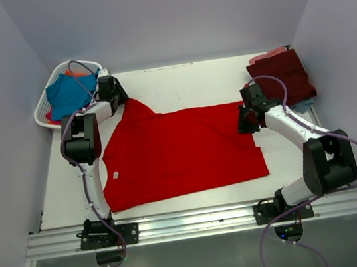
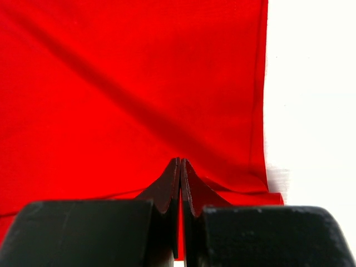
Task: Fold and stack the t-shirts
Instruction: Fold the tshirt
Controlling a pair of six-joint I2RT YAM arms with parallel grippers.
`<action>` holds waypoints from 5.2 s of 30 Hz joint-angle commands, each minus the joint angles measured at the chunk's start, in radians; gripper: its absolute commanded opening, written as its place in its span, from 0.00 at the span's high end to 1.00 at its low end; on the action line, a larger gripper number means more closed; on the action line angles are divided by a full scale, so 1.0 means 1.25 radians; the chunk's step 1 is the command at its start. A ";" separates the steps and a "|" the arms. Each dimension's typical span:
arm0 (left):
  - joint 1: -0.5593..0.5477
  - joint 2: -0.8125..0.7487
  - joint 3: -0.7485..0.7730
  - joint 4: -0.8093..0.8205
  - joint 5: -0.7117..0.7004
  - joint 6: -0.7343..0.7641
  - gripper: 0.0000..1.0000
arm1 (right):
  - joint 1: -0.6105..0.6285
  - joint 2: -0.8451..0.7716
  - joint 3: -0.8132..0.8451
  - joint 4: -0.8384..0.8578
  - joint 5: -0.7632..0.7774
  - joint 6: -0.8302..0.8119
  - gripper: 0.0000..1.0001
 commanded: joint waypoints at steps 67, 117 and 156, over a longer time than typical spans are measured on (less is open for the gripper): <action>-0.043 -0.137 0.161 -0.197 -0.119 0.004 1.00 | 0.004 0.022 0.011 0.043 0.018 0.011 1.00; -0.042 -0.534 -0.319 -0.148 0.023 -0.122 1.00 | -0.092 0.433 0.387 0.070 0.218 0.034 0.70; -0.042 -0.509 -0.329 -0.136 0.064 -0.119 1.00 | -0.098 0.490 0.480 0.037 0.208 -0.068 0.70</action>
